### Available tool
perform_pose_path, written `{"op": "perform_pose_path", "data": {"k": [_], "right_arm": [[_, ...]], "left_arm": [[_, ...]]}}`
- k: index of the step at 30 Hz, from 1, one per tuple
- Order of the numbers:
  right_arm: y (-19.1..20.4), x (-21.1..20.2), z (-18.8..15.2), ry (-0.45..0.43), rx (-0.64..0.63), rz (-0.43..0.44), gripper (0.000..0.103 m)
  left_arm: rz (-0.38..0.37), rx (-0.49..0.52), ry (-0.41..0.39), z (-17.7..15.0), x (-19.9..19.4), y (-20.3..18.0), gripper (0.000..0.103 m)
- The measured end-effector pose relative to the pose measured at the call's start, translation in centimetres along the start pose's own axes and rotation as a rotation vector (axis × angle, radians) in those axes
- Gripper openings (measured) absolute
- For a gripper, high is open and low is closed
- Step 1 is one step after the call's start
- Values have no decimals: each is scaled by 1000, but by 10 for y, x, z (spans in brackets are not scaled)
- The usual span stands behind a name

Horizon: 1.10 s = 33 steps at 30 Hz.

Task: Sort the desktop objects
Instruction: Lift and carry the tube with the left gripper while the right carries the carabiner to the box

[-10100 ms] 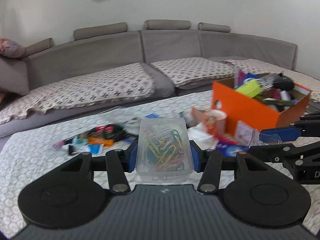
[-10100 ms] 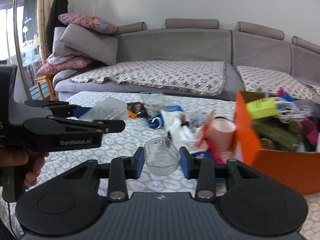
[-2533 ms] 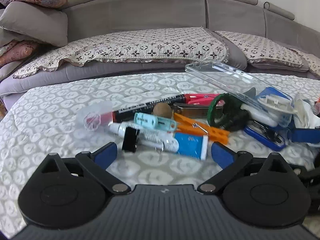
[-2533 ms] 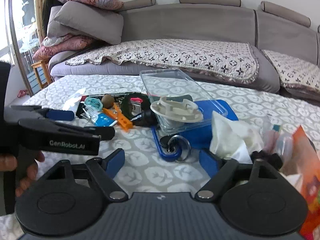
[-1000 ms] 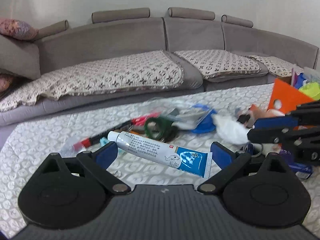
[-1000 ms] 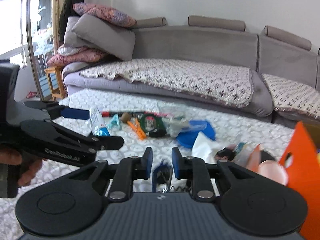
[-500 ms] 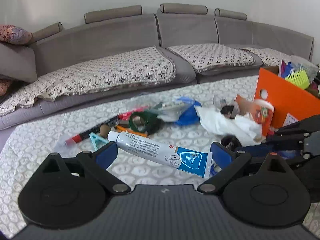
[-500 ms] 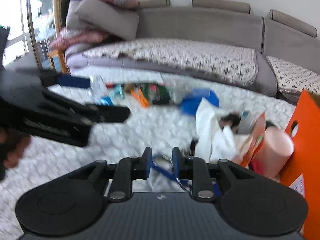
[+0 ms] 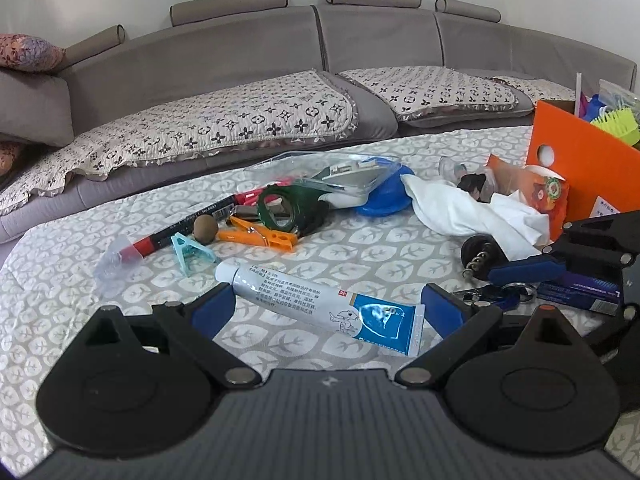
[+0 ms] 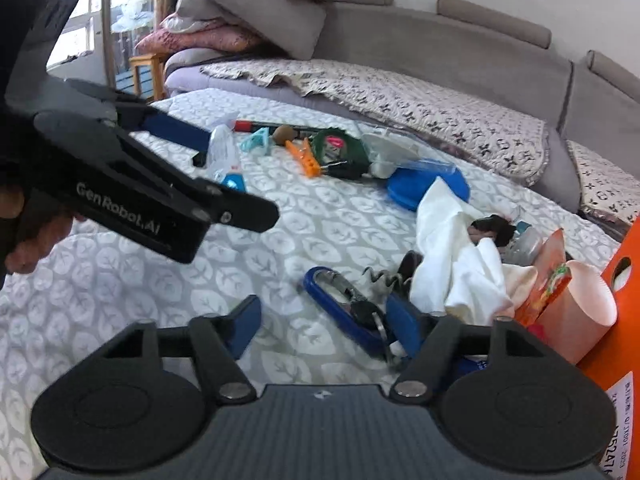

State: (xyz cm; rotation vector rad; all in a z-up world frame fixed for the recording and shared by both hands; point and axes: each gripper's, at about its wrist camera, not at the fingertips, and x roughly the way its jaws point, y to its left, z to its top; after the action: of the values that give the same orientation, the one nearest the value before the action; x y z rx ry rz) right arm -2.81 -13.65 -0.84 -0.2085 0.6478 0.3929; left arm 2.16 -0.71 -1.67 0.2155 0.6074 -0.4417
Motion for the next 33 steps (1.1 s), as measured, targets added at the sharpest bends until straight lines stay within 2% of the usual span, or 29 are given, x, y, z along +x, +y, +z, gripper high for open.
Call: {"op": "perform_pose_path", "data": {"k": [1,2,5,8,14,20,23,32,33], "right_arm": [[-6,1,1,-2,22,-7,39],[-15,5,2,19,58,-4,25],[-25,7,2,13,109,12,17],[-17,4,0,1,94,-5,16],[-13,-13,-5,-8,117,19,14],[-7,-52,1,-49,112,9,10],[-5,-65,3,-42,95,-12,9],[5,-47,-8,20,86,2,10],[7,-44,-9,19,90,1,13]], "left_arm": [[1,-1,4,0,1,0,100],[5,-1,7,0,1,0,100],[10,-7,9,0,1,0,100],[16,-6,5,1,1,-2,100],[22,13,-8,6,-4,-8,100],[41,26,-36,10,-23,-15,100],[41,41,-53,13,-34,-23,100],[43,45,-62,11,-42,-34,100],[45,47,-59,10,-42,-35,100]]}}
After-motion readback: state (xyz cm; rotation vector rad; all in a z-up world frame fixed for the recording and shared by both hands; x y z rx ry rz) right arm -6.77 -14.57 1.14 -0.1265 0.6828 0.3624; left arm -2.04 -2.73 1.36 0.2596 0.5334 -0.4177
